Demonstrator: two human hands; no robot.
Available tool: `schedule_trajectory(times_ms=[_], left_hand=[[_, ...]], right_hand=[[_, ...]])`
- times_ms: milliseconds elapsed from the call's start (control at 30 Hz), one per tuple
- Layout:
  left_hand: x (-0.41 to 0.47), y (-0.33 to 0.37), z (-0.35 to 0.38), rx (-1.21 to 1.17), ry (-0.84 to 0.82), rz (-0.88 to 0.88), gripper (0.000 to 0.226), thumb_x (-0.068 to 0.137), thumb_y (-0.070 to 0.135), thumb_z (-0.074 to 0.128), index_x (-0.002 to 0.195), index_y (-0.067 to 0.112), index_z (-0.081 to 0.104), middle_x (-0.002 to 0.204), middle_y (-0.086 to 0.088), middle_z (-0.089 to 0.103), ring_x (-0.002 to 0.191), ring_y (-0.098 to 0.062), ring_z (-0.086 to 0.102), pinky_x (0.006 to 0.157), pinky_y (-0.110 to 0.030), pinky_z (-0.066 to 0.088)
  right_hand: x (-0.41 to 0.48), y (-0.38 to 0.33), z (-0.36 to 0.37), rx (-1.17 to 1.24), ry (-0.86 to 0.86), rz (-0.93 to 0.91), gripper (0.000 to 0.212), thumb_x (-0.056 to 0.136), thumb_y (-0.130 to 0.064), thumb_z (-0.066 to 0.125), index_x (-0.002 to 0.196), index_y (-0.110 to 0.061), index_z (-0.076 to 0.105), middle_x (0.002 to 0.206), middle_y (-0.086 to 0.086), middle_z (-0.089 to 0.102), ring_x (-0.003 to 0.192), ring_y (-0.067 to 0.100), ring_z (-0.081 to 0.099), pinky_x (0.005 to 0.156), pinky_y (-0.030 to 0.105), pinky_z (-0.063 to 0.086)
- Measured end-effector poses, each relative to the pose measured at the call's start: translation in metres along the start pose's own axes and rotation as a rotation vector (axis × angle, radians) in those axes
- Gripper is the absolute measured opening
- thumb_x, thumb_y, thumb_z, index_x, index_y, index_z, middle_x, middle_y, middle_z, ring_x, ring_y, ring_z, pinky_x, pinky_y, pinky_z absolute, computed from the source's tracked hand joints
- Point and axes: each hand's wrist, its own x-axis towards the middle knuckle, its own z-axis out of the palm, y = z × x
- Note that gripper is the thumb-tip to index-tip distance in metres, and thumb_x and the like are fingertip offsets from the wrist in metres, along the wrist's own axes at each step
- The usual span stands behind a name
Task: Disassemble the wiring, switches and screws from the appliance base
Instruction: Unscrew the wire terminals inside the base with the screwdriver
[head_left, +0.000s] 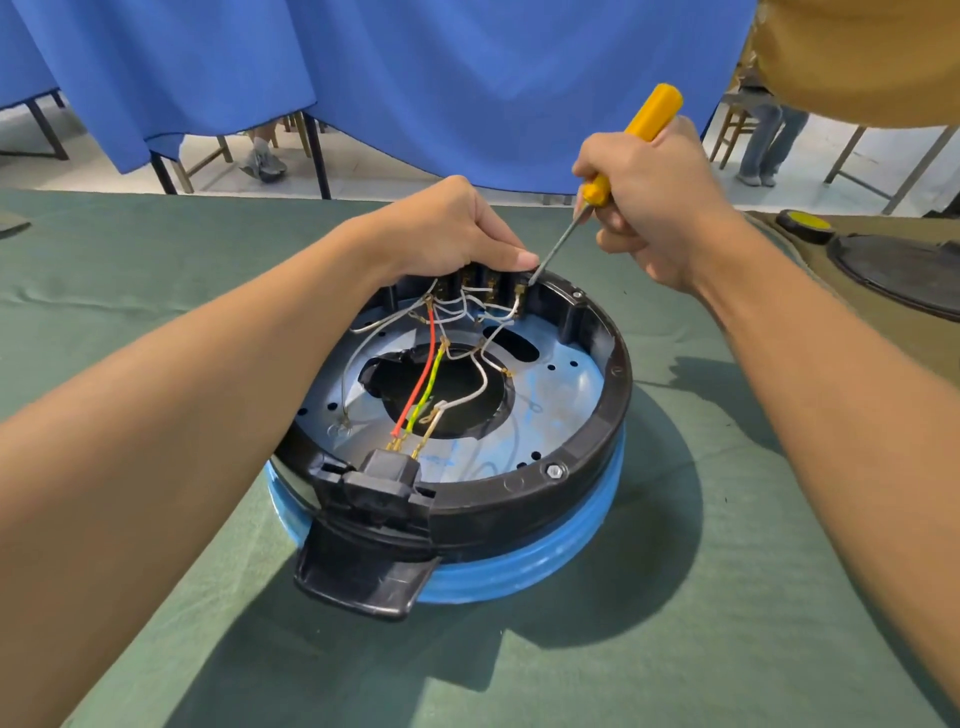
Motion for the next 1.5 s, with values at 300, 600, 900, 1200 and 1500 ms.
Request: schedule_trajectory(times_ms=[300,600,900,1200,1500], left_hand=[[0.003,-0.001,0.001,-0.003,0.007,-0.005,0.004,0.081,0.037,0.075,0.077,0.036,0.078,0.088,0.007,0.076,0.077,-0.009,0.057,0.084,-0.028,0.048],[0.006,-0.003,0.0,0.029,0.004,0.006,0.012,0.086,0.03,0.072,0.095,0.025,0.078,0.067,0.026,0.069,0.06,0.011,0.057,0.062,-0.009,0.041],[0.005,-0.002,0.0,-0.006,-0.018,0.02,0.015,0.087,0.03,0.069,0.095,0.021,0.078,0.057,0.028,0.064,0.051,0.012,0.053,0.056,-0.006,0.038],[0.004,0.0,-0.001,-0.016,-0.004,-0.007,0.014,0.087,0.027,0.071,0.097,0.02,0.078,0.075,0.023,0.071,0.067,0.008,0.058,0.074,-0.016,0.042],[0.004,-0.002,-0.001,0.004,-0.01,0.0,0.01,0.086,0.033,0.071,0.089,0.028,0.078,0.074,0.024,0.072,0.064,0.013,0.059,0.071,-0.016,0.041]], right_hand=[[0.007,0.0,0.009,-0.034,0.009,0.056,0.033,0.078,-0.005,0.053,0.054,-0.015,0.033,0.045,0.004,0.044,0.037,0.014,0.025,0.044,0.021,0.018],[0.024,0.0,0.015,-0.044,-0.101,0.277,0.031,0.079,-0.001,0.048,0.062,-0.016,0.027,0.041,0.002,0.029,0.039,0.013,0.019,0.042,0.02,0.016],[-0.014,-0.003,0.007,-0.39,-0.024,-0.378,0.037,0.081,-0.006,0.052,0.048,-0.002,0.034,0.046,0.002,0.026,0.047,0.017,0.023,0.049,0.028,0.021],[0.013,-0.011,0.016,-0.14,-0.148,-0.02,0.039,0.082,-0.002,0.05,0.053,-0.014,0.027,0.054,0.009,0.032,0.039,0.016,0.021,0.047,0.025,0.014],[0.015,0.001,0.009,-0.066,-0.123,-0.039,0.039,0.083,-0.002,0.051,0.052,-0.013,0.03,0.047,0.006,0.033,0.035,0.013,0.025,0.044,0.021,0.018]])
